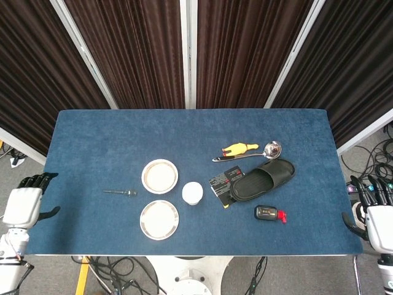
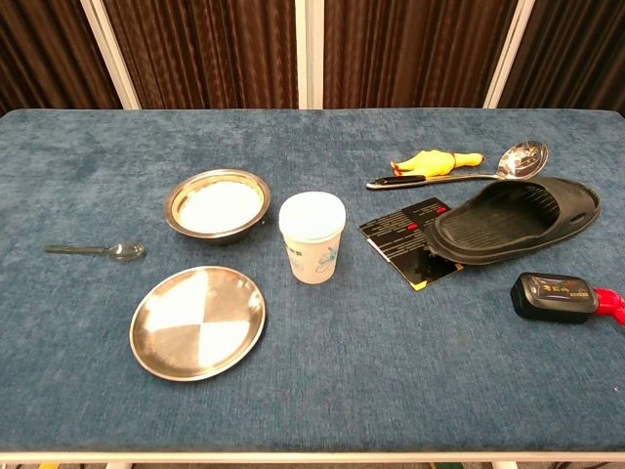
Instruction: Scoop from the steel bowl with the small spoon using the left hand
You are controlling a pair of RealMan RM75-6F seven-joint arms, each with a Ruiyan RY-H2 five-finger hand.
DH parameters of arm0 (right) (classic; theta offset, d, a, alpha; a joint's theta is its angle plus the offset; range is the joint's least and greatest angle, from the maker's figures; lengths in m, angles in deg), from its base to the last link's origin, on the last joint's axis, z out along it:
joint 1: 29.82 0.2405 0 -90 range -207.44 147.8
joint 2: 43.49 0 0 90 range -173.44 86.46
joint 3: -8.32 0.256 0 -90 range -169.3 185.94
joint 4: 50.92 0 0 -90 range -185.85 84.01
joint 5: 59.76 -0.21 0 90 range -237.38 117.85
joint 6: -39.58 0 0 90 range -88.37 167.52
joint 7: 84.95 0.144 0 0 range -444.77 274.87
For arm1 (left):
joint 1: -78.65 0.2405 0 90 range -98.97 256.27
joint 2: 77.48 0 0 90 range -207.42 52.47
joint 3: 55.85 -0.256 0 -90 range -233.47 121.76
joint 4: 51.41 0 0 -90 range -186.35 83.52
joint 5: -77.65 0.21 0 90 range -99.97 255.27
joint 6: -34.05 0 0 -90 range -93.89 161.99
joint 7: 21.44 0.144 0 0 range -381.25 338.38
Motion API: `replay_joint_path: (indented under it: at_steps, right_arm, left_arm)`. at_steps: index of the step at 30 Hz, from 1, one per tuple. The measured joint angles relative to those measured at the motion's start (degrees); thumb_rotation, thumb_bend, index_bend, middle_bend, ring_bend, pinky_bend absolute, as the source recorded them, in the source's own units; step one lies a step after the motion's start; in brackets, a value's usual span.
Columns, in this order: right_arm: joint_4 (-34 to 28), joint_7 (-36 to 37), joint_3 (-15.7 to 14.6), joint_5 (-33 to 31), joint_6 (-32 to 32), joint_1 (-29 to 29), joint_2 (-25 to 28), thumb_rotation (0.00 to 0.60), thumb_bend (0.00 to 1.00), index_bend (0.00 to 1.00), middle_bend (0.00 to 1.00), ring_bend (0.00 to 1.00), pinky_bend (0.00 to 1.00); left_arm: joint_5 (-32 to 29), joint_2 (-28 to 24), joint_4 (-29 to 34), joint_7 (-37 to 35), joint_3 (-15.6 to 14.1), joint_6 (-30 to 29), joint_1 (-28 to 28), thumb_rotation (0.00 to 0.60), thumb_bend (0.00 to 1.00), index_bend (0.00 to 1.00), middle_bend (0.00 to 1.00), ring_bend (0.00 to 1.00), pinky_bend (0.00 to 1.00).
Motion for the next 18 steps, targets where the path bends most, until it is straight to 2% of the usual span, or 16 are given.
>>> replay_joint_path:
  at_steps: [3, 6, 11, 18]
  right_arm:
    - [-0.1, -0.1, 0.3, -0.2, -0.5, 0.5, 0.1, 0.600, 0.19, 0.05, 0.21, 0.00, 0.06]
    - [-0.2, -0.1, 0.5, -0.4, -1.0, 0.9, 0.2, 0.600, 0.19, 0.05, 0.22, 0.00, 0.07]
    - [-0.2, -0.2, 0.6, -1.0, -1.4, 1.1, 0.3, 0.600, 0.19, 0.05, 0.22, 0.00, 0.07]
    - [-0.1, -0.2, 0.6, -1.7, -2.2, 1.4, 0.2, 0.600, 0.18, 0.05, 0.22, 0.00, 0.07]
  left_arm:
    - [-0.7, 1.0, -1.9, -0.6, 1.0, 4.5, -3.1, 0.600, 0.20, 0.41, 0.63, 0.59, 0.72]
    - [-1.9, 2.9, -4.6, -1.3, 1.8, 9.6, -6.3, 0.600, 0.21, 0.45, 0.71, 0.67, 0.84]
    - [-4.7, 8.6, -10.4, -1.3, 2.5, 17.9, -11.5, 0.600, 0.24, 0.48, 0.82, 0.78, 0.94]
    - [-8.4, 16.9, -17.5, -0.3, 2.7, 22.3, -15.2, 0.600, 0.27, 0.53, 0.94, 0.88, 1.00]
